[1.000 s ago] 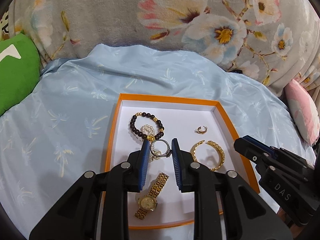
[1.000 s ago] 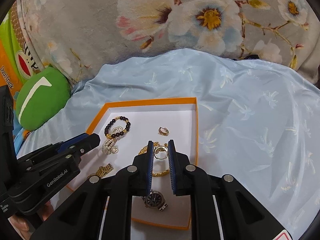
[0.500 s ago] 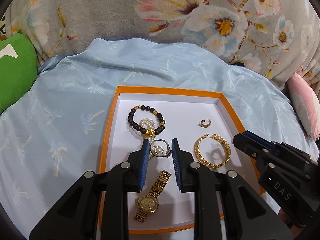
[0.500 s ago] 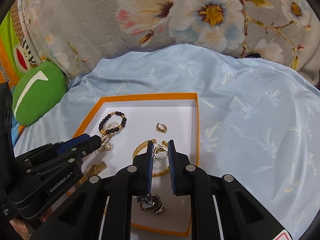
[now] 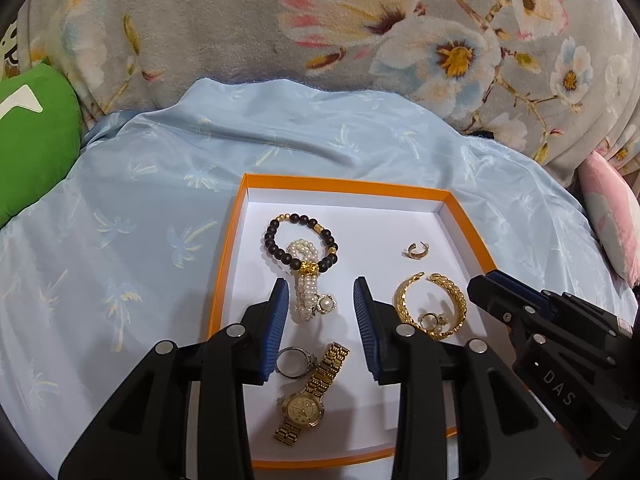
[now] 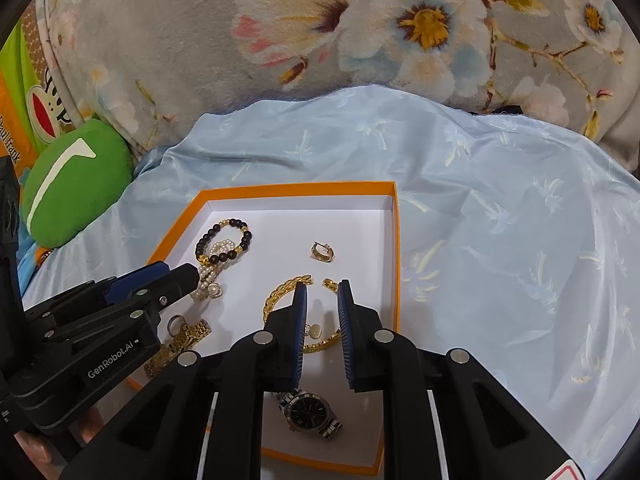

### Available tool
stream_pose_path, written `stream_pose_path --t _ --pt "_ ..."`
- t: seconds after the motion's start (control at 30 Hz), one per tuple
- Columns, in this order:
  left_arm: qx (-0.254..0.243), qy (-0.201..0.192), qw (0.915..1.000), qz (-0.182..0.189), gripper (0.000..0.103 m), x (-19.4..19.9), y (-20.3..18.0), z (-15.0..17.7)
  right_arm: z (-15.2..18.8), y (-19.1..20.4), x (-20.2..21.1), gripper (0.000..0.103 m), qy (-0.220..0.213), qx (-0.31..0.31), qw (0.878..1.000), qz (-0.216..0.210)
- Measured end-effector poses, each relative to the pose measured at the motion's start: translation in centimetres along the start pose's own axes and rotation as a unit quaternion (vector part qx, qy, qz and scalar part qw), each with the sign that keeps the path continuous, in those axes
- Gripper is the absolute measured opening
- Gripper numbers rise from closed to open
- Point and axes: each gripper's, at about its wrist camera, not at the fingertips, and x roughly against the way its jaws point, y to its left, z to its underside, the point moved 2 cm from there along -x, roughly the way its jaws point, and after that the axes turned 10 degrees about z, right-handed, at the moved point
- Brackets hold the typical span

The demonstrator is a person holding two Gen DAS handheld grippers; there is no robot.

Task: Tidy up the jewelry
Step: 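Carry the ring and earring into the orange box and open both tools, then move the right tool to a small gold hoop earring and grasp it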

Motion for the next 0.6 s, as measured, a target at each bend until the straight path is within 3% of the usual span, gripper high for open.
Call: stream_pose_path --t 0.37,0.6 --pt "0.010 -0.018 0.9998 0.000 0.032 2.3 0.7 0.7 1.0 -0.6 1.9 0.016 -0.013 -0.006 1.000 0.004" --pt "0.024 -0.032 0.9991 -0.013 0.032 7.3 1.9 4.5 5.5 -1.0 5.7 0.017 -0.003 -0.015 1.000 -0.008"
